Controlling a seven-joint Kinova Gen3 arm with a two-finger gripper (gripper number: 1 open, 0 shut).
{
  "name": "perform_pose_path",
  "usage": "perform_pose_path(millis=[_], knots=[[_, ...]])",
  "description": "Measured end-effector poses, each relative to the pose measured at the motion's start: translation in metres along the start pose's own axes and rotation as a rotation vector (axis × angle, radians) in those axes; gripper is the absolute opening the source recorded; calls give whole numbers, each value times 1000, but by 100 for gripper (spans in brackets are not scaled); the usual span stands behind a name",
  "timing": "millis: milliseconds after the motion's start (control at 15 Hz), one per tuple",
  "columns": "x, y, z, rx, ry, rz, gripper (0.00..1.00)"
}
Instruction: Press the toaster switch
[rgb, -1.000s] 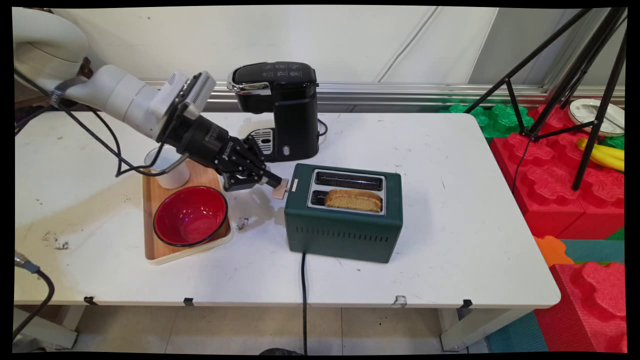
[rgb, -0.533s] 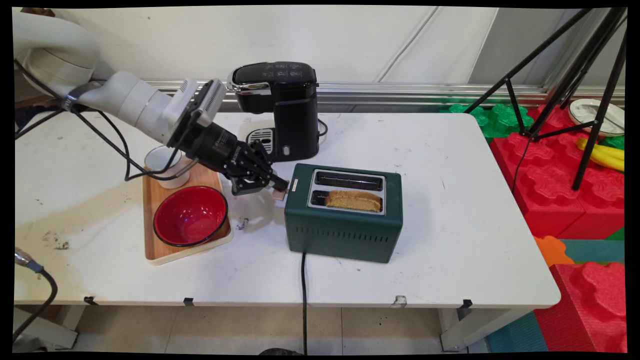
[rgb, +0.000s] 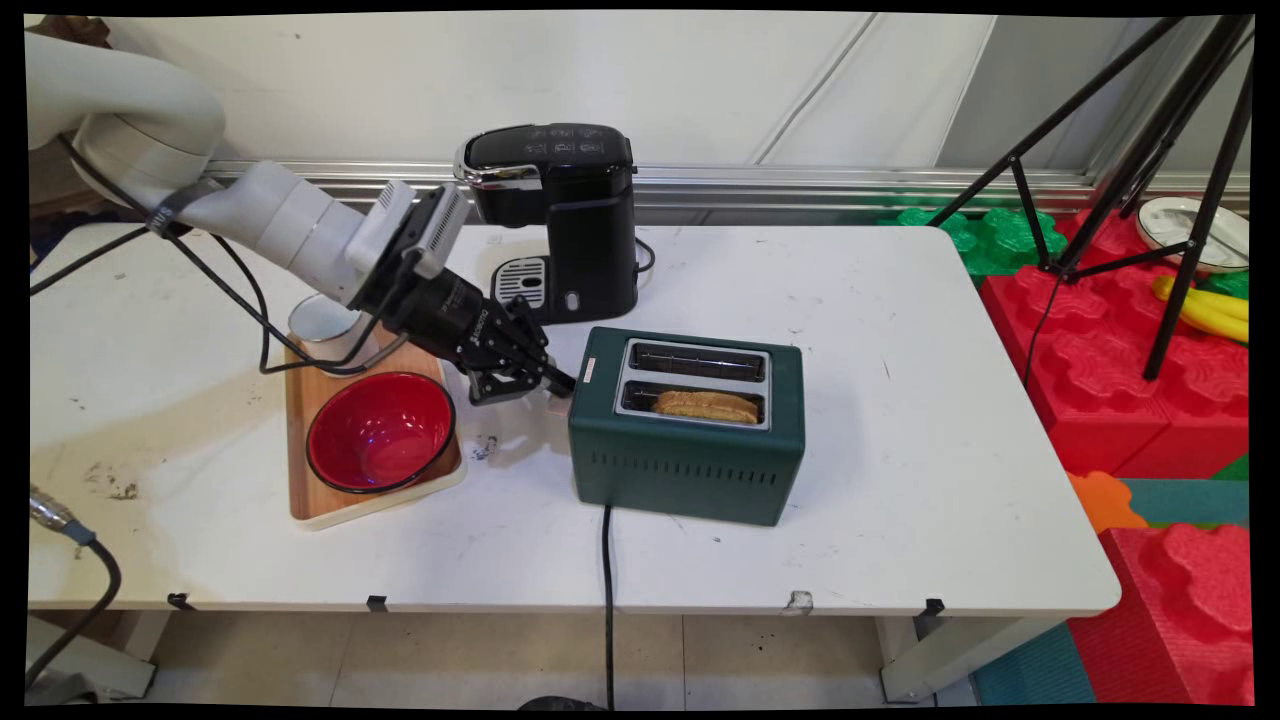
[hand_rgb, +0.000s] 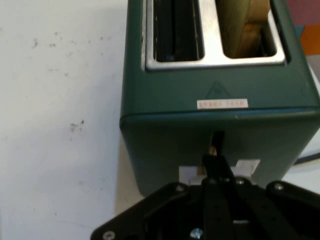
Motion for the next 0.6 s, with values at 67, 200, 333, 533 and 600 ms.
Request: perform_pose_path(millis=[67,200,333,533,600], knots=[[-1,0,2,-1,-5,2,0],[-3,0,6,-2,-16,6,0],[-4,0,8,-4,-24,9,0],[-6,1,11,-8,-33,14,0],[-7,2,11,-7,-36,15,0]])
